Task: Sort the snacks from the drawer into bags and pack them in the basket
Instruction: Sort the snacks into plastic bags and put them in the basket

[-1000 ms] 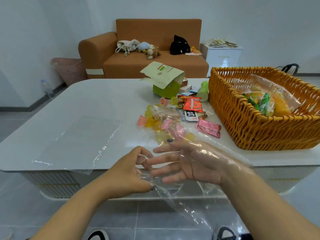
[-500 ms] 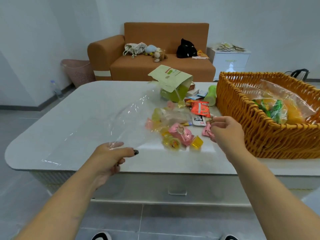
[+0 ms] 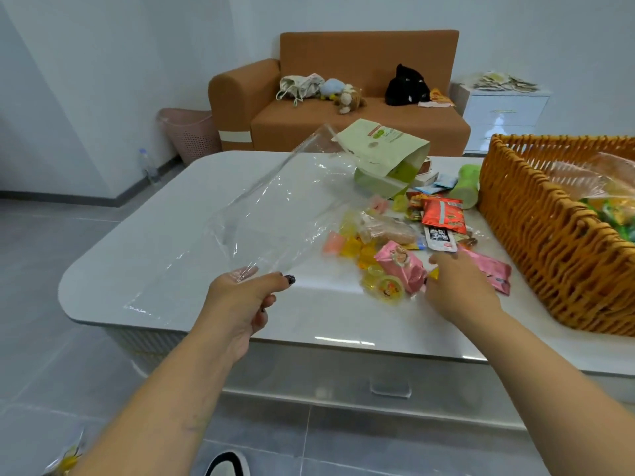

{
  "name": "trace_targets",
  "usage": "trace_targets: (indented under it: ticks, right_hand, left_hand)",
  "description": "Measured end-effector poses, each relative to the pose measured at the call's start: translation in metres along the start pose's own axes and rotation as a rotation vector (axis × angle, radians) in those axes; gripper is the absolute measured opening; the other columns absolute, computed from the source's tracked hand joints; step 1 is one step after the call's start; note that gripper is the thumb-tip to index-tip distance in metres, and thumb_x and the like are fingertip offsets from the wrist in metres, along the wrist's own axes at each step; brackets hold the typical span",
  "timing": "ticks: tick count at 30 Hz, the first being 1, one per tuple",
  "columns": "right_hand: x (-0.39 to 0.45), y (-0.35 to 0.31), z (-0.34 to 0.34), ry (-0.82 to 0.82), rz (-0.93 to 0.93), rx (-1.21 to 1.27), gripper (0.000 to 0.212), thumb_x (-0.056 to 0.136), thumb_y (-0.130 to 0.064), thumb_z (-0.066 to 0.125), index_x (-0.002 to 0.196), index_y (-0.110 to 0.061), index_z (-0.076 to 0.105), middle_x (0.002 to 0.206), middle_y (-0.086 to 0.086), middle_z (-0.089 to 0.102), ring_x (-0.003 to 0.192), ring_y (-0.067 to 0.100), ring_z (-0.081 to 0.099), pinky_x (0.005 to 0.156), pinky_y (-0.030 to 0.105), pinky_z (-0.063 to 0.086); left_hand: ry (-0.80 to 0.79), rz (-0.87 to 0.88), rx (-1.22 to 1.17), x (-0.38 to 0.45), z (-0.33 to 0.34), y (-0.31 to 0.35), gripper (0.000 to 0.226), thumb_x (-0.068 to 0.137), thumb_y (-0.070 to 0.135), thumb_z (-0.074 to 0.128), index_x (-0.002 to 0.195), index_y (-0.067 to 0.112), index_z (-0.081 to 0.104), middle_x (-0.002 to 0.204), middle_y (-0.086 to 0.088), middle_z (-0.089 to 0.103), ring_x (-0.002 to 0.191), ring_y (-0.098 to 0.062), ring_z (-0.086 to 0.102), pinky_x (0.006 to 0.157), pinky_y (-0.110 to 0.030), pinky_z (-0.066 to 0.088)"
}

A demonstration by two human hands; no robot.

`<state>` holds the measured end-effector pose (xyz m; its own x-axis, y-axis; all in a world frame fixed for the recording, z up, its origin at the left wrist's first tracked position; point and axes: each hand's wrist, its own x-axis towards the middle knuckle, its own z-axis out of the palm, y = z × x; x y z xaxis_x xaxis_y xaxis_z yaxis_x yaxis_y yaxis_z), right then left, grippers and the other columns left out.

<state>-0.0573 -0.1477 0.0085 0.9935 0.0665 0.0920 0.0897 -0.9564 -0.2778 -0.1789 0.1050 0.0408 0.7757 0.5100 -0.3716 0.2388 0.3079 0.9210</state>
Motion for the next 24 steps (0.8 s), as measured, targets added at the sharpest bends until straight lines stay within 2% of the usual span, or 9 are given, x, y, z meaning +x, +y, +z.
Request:
trace_targets:
  ticks: [3,6,8,10,13,16,19,21,24]
  right_hand:
    - [-0.010,-0.026,-0.001,0.184,-0.089,0.072,0.033,0.093,-0.020,0.052,0.126,-0.013,0.050,0.121,0.014,0.045,0.090,0.033,0.052,0.064,0.033,0.038]
    - [-0.021,-0.045,0.017,0.123,-0.207,0.016,0.030,0.095,-0.018,0.050,0.124,-0.015,0.045,0.121,0.013,0.042,0.073,0.029,0.043,0.058,0.033,0.035]
    - [-0.023,-0.050,0.027,0.076,-0.195,-0.001,0.036,0.095,-0.023,0.051,0.128,-0.016,0.041,0.125,0.012,0.041,0.077,0.032,0.047,0.058,0.033,0.037]
    - [-0.024,-0.054,0.030,0.078,-0.171,-0.005,0.046,0.091,-0.028,0.058,0.132,-0.016,0.039,0.127,0.011,0.041,0.090,0.034,0.054,0.060,0.033,0.042]
    - [-0.023,-0.056,0.036,0.121,-0.182,0.055,0.053,0.085,-0.021,0.064,0.132,-0.013,0.040,0.126,0.012,0.042,0.101,0.035,0.051,0.062,0.034,0.042]
    - [-0.019,-0.051,0.034,0.097,-0.096,0.350,0.041,0.077,-0.023,0.067,0.113,-0.017,0.047,0.113,0.006,0.049,0.094,0.027,0.052,0.069,0.034,0.044]
    - [-0.012,-0.048,0.006,-0.002,0.212,0.884,0.029,0.079,-0.026,0.068,0.101,-0.017,0.050,0.101,0.006,0.056,0.082,0.022,0.059,0.058,0.035,0.053]
    - [-0.005,-0.039,-0.023,-0.080,0.374,1.237,0.013,0.083,-0.013,0.056,0.095,-0.010,0.052,0.097,0.010,0.058,0.071,0.020,0.056,0.049,0.028,0.045]
    - [-0.010,-0.017,-0.067,-0.224,0.316,1.561,0.006,0.085,-0.009,0.049,0.089,-0.012,0.051,0.081,0.005,0.058,0.059,0.014,0.045,0.046,0.020,0.029]
  left_hand:
    - [-0.003,-0.003,0.007,-0.001,0.000,0.000,0.065,0.073,0.004,0.081,0.132,0.009,0.051,0.073,0.003,0.059,0.046,-0.004,0.046,0.038,-0.015,0.033]
    - [-0.007,-0.004,0.017,-0.003,-0.002,0.000,0.064,0.075,0.004,0.080,0.131,0.009,0.050,0.076,0.002,0.059,0.044,-0.004,0.046,0.038,-0.015,0.034]
    - [-0.005,-0.002,0.019,-0.004,-0.003,0.000,0.062,0.075,0.004,0.080,0.129,0.009,0.050,0.077,0.001,0.059,0.042,-0.003,0.046,0.038,-0.015,0.034]
    - [0.003,0.006,0.016,-0.004,-0.004,0.001,0.059,0.074,0.004,0.080,0.125,0.011,0.051,0.077,0.001,0.060,0.039,-0.002,0.047,0.038,-0.015,0.034]
    - [0.013,0.025,0.015,-0.005,-0.007,0.003,0.058,0.073,0.003,0.080,0.122,0.012,0.050,0.079,0.003,0.064,0.038,-0.002,0.048,0.039,-0.015,0.035]
    - [0.018,0.064,0.046,-0.006,-0.012,0.003,0.060,0.074,0.003,0.080,0.123,0.012,0.048,0.084,0.001,0.067,0.041,-0.002,0.049,0.040,-0.016,0.035]
    - [0.009,0.147,0.184,-0.006,-0.016,0.002,0.064,0.073,0.011,0.083,0.125,0.015,0.046,0.097,-0.001,0.070,0.052,-0.006,0.055,0.044,-0.018,0.039]
    - [-0.030,0.197,0.298,-0.007,-0.017,0.000,0.066,0.071,0.015,0.086,0.122,0.018,0.045,0.098,0.001,0.070,0.058,-0.010,0.058,0.049,-0.019,0.041]
    - [-0.083,0.246,0.435,-0.010,-0.016,-0.005,0.065,0.069,0.018,0.087,0.119,0.019,0.045,0.100,0.001,0.068,0.061,-0.012,0.060,0.045,-0.013,0.043]
